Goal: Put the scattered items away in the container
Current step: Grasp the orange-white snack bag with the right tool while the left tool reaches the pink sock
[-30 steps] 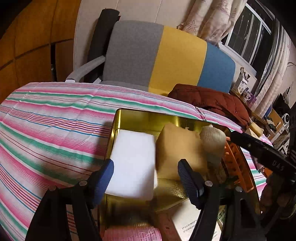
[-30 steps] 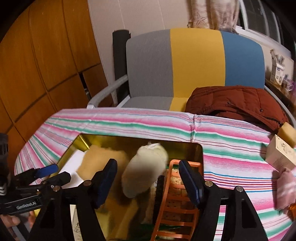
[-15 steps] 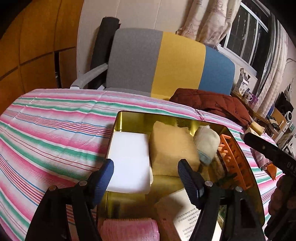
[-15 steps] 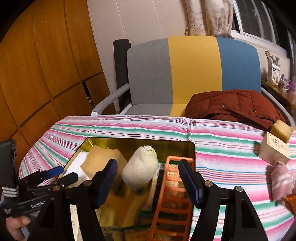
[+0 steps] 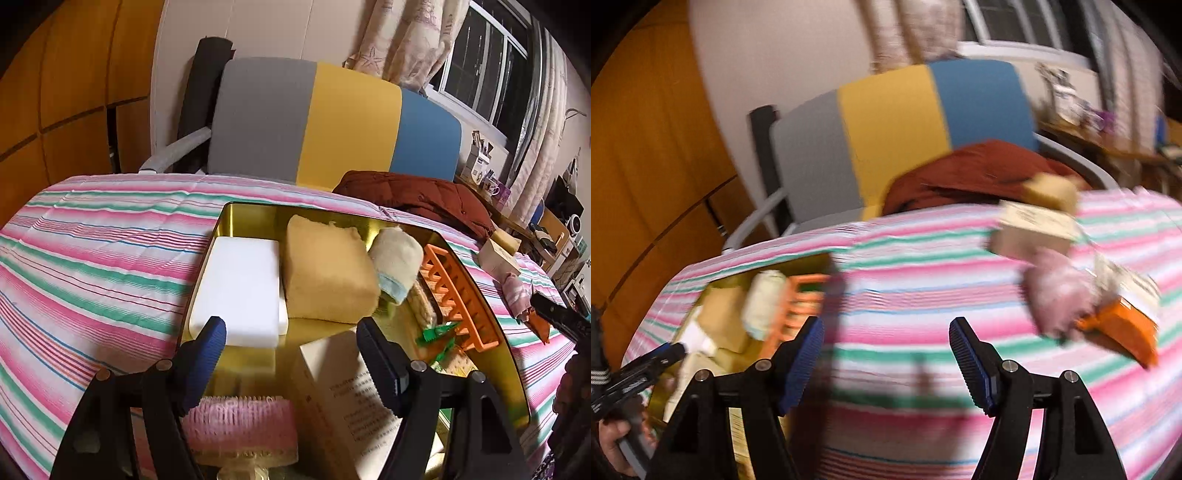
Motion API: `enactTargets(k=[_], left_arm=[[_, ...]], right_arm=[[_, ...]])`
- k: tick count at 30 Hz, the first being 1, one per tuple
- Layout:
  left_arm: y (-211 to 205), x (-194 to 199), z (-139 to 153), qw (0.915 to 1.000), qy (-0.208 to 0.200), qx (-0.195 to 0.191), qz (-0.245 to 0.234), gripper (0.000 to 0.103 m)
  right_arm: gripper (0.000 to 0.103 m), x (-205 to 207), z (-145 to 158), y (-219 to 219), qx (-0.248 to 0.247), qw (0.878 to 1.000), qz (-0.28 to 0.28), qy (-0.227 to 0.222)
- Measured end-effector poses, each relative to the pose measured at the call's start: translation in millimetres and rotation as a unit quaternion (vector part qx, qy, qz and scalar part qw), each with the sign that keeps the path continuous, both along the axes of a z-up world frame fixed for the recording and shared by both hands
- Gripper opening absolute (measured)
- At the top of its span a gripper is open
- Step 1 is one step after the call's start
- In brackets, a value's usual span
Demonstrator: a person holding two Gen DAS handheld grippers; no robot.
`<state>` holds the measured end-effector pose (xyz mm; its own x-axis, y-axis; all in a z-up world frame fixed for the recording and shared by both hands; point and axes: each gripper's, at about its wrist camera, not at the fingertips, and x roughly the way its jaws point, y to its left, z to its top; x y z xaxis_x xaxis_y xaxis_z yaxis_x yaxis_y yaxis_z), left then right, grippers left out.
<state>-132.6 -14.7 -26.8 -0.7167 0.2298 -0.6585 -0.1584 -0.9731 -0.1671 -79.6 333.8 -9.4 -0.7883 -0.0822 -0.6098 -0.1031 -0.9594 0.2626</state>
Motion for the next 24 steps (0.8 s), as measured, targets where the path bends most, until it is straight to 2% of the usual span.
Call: enactTargets(k=[5, 9, 13, 19, 24], left_arm=[[4.2, 13.8, 3.0, 0.9998, 0.016, -0.008, -0.003, 0.075], [5.3, 17.7, 2.5, 0.9998, 0.019, -0.003, -0.001, 0.077], [8.4, 21.1, 2.7, 0.9998, 0.018, 0.008, 0.002, 0.077], [26.8, 36.6, 12.3, 0.9991, 0.036, 0.007, -0.019, 0.077], [47.6, 46.0, 19.8, 0.9978, 0.049, 0.001, -0.046, 0.078]], right_arm=[[0.075, 28.3, -17.4, 57.3, -0.006, 0.998, -0.063, -0.013], [0.076, 54.7, -27.6, 105.9, -0.025, 0.992, -0.125, -0.012], [0.087, 70.5, -32.0, 139.3, -0.038, 0.985, -0.171, -0.011], [0.098, 64.4, -34.0, 162.9, -0.058, 0.978, -0.199, -0.012], [0.103, 50.6, -33.0, 174.0, -0.059, 0.976, -0.211, -0.008]])
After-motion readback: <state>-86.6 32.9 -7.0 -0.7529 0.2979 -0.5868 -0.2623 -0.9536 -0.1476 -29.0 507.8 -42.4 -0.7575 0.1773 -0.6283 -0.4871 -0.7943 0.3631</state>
